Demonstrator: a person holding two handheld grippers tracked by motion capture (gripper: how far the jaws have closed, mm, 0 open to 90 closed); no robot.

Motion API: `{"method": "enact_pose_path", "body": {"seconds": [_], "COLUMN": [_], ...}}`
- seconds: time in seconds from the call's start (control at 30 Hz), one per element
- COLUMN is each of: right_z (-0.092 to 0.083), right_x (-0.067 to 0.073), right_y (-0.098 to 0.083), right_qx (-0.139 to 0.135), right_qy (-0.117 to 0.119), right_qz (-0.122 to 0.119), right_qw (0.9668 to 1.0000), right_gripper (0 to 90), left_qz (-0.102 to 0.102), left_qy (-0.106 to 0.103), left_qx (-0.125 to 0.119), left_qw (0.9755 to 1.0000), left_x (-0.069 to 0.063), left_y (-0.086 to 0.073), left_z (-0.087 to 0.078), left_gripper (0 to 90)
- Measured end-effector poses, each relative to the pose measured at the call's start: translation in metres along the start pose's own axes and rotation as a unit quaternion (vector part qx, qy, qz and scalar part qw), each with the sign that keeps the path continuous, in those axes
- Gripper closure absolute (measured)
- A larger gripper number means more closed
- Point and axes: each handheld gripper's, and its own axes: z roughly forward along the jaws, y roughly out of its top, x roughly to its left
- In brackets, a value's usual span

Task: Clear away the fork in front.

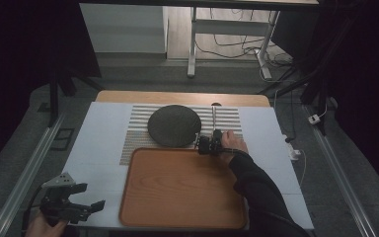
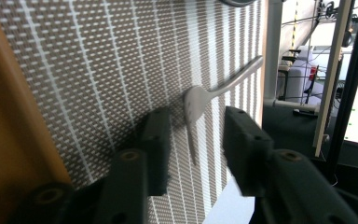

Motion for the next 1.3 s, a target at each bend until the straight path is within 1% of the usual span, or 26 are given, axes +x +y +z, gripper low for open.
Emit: {"method": "enact_pose_path", "body": {"seconds": [0.03,0.17,0.23,0.27,0.3,0.37,0.4,0.43,0.5,0.53,0.57,0.63,0.67,0.7,0.73,0.8,0.87,0.9,0.97,1.03,1.07,1.13,1.17,1.23,1.27,1.3], "right_z": [0.002,0.005,0.007,0.008,0.009,0.01,0.01,0.009,0.01,0.01,0.009,0.008,0.004,0.004,-0.002,-0.008,-0.016,-0.017,-0.023,-0.03,-0.032,-0.036,-0.043,-0.048,-0.052,-0.055], "right_x": [0.003,0.004,0.005,0.006,0.006,0.008,0.007,0.007,0.007,0.006,0.008,0.008,0.008,0.008,0.004,0.002,0.001,0.002,0.001,0.001,0.001,0.001,0.002,0.002,0.003,0.002], "right_y": [0.0,0.001,0.001,0.001,0.001,0.001,0.002,0.002,0.002,0.002,0.001,0.001,-0.001,-0.001,-0.001,-0.002,-0.003,-0.004,-0.006,-0.008,-0.009,-0.01,-0.013,-0.015,-0.016,-0.017], "right_qx": [-0.002,0.006,0.004,0.014,0.013,0.015,0.013,0.015,0.014,0.01,0.017,0.016,0.005,0.005,0.009,0.008,0.008,0.0,-0.002,-0.003,-0.011,-0.008,-0.011,-0.022,-0.021,-0.026], "right_qy": [-0.028,-0.027,-0.028,-0.03,-0.029,-0.033,-0.035,-0.031,-0.03,-0.032,-0.03,-0.03,-0.035,-0.035,-0.035,-0.031,-0.032,-0.033,-0.03,-0.017,-0.011,-0.01,-0.006,0.0,0.002,0.019], "right_qz": [-0.003,-0.01,-0.012,-0.014,-0.016,-0.018,-0.024,-0.015,-0.013,-0.022,-0.018,-0.022,-0.023,-0.023,-0.027,-0.02,-0.02,-0.018,-0.018,-0.012,-0.01,-0.012,-0.012,-0.01,-0.01,-0.01], "right_qw": [0.9996,0.9996,0.9995,0.9994,0.9994,0.9992,0.999,0.9993,0.9994,0.9992,0.9993,0.9992,0.9991,0.9991,0.999,0.9993,0.9993,0.9993,0.9994,0.9998,0.9998,0.9999,0.9998,0.9997,0.9997,0.9994], "right_gripper": [69.4,78.4,79.4,84.3,85.9,87.3,87.7,88.2,88.6,88.8,88.8,88.9,88.9,88.9,88.9,88.9,88.9,89.0,88.9,88.9,89.0,89.0,89.0,89.0,89.0,89.0], "left_qz": [0.0,0.0,0.0,0.0,0.001,0.001,0.001,0.001,0.001,0.001,0.002,0.002,0.003,0.003,0.004,0.005,0.007,0.008,0.01,0.014,0.016,0.021,0.021,0.022,0.022,0.021], "left_qy": [0.0,0.0,-0.001,-0.001,0.0,0.0,0.0,0.0,0.0,0.0,0.0,0.0,0.0,0.001,0.002,0.003,0.005,0.005,0.006,0.01,0.011,0.014,0.014,0.013,0.013,0.013], "left_qx": [0.0,0.001,0.001,0.001,0.001,0.002,0.002,0.002,0.002,0.002,0.002,0.002,0.002,0.002,0.002,0.003,0.004,0.004,0.005,0.006,0.007,0.008,0.008,0.007,0.007,0.006], "left_qw": [1.0,1.0,1.0,1.0,1.0,1.0,1.0,1.0,1.0,1.0,1.0,1.0,1.0,1.0,1.0,1.0,1.0,0.9999,0.9999,0.9998,0.9998,0.9997,0.9997,0.9996,0.9997,0.9997], "left_x": [0.0,0.0,0.0,0.0,0.0,0.0,0.0,0.0,0.0,0.0,0.0,0.0,-0.001,-0.001,-0.001,-0.001,-0.002,-0.002,-0.003,-0.004,-0.005,-0.006,-0.006,-0.006,-0.006,-0.006], "left_y": [0.0,0.0,0.0,0.0,0.0,0.0,0.0,0.0,0.0,0.0,0.0,0.0,0.0,0.0,0.0,0.0,0.0,0.0,0.001,0.001,0.001,0.001,0.001,0.001,0.001,0.001], "left_z": [0.0,0.0,0.0,0.0,0.0,0.0,0.0,0.0,0.0,0.0,0.0,0.0,0.0,0.0,0.0,0.0,0.001,0.001,0.001,0.001,0.001,0.001,0.001,0.001,0.001,0.001], "left_gripper": [1.3,1.4,1.4,1.4,1.5,1.5,1.5,1.5,1.5,1.5,1.5,1.5,1.5,1.5,1.5,1.5,1.5,1.4,1.4,1.2,1.2,1.0,0.8,0.6,0.4,0.4]}}
